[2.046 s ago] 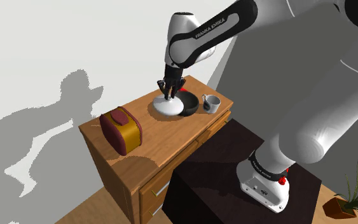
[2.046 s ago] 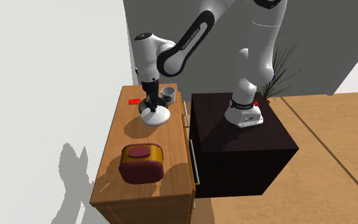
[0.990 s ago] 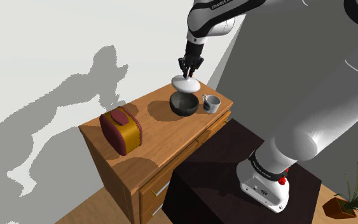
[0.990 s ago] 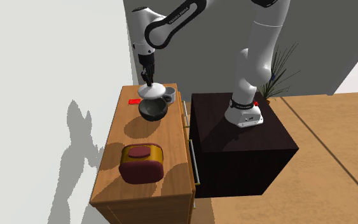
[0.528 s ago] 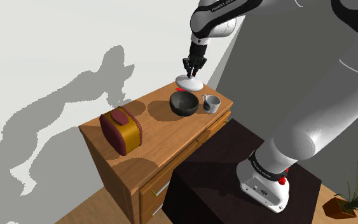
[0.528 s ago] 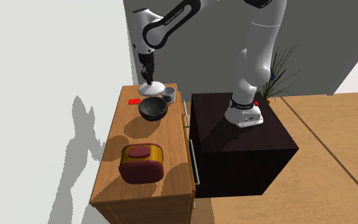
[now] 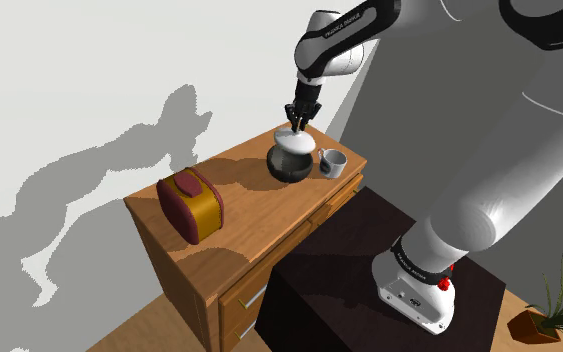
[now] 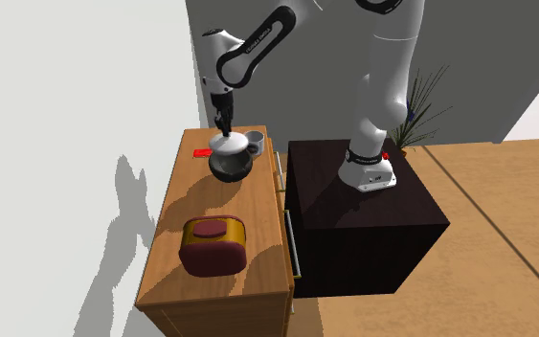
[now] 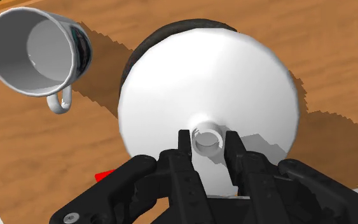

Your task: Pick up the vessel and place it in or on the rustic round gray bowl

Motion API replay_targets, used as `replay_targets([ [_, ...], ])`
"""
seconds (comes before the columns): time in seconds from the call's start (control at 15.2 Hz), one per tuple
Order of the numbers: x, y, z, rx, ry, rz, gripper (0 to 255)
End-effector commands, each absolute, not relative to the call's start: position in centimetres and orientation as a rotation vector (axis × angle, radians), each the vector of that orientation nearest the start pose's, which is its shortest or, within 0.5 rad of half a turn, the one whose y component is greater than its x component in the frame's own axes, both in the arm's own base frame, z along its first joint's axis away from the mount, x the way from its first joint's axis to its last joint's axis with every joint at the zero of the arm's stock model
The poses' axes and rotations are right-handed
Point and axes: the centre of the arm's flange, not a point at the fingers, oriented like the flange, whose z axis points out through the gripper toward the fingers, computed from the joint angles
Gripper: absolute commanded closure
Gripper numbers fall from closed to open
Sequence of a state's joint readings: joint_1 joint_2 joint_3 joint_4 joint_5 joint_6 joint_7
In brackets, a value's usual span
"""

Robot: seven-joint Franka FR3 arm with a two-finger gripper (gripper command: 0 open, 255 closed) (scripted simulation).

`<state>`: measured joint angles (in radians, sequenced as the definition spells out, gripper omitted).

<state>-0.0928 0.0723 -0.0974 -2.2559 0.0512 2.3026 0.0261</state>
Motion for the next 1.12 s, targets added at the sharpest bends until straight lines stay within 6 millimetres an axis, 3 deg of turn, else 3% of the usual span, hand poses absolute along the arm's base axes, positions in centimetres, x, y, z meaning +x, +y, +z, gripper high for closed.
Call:
replay_targets([
  [0.0, 51.6, -9.8, 31.9, -3.084, 0.389, 0.034, 255],
  [0.53, 51.6, -9.8, 27.6, -3.084, 0.389, 0.034, 255],
  [1.06, 51.6, -9.8, 27.6, -3.084, 0.389, 0.034, 255],
])
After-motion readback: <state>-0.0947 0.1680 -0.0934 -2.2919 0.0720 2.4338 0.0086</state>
